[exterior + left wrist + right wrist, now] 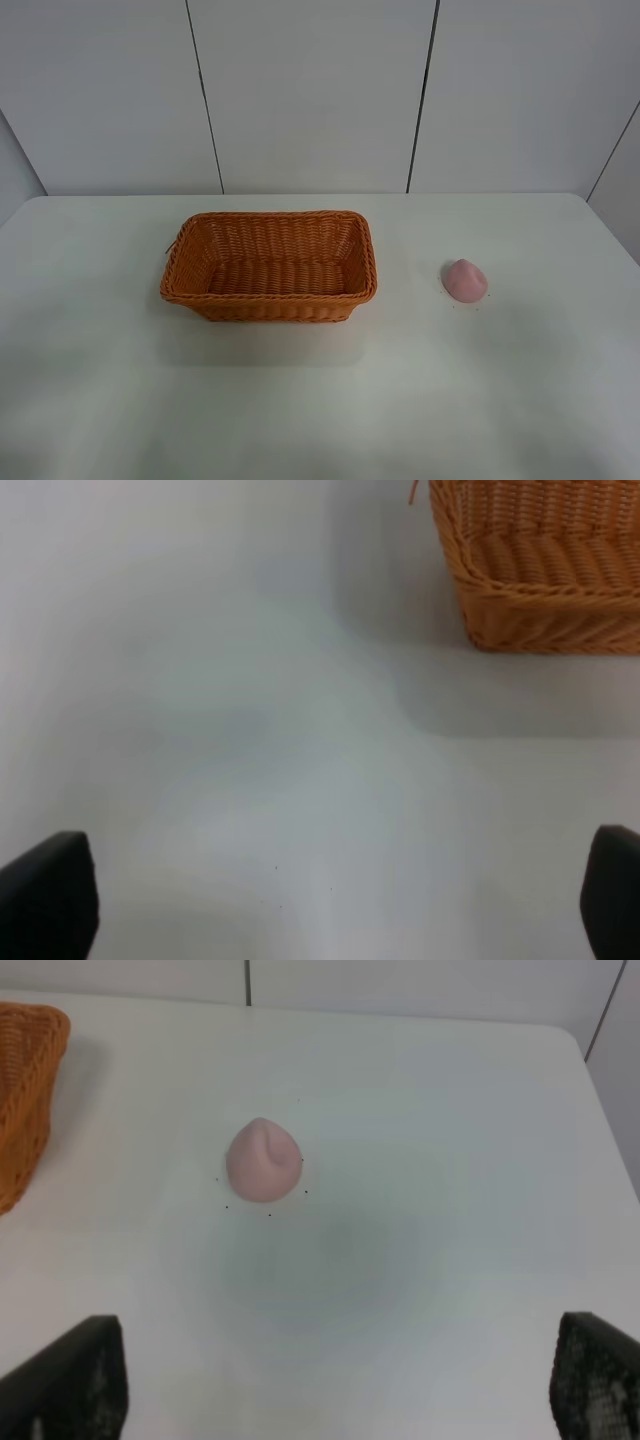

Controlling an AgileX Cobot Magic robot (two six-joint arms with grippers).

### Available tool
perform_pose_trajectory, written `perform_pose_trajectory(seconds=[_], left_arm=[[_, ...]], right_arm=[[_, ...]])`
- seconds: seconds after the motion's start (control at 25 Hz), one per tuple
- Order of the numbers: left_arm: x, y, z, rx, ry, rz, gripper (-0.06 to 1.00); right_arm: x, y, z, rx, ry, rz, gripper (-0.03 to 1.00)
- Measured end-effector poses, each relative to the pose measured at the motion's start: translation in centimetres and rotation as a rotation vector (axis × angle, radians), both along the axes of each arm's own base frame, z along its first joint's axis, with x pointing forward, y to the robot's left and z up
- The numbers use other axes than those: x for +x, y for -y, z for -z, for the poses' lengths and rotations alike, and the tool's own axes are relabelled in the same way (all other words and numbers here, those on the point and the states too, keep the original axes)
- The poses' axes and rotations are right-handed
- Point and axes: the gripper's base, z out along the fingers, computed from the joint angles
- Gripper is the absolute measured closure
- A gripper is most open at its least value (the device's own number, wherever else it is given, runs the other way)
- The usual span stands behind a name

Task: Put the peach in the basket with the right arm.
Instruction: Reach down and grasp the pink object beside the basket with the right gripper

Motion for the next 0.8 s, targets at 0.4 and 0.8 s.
perform_pose_trajectory(seconds=[0.4, 0.8], left_arm=[[0.0, 0.0, 0.0, 0.0, 0.0, 0.0, -0.05], [0.0, 0.0, 0.0, 0.0, 0.0, 0.0, -0.05]], right_arm=[[0.3, 0.0, -0.2, 0.0, -0.013, 0.0, 0.32], [11.0, -0.5, -6.0, 0.013, -0.259, -0.008, 0.32]])
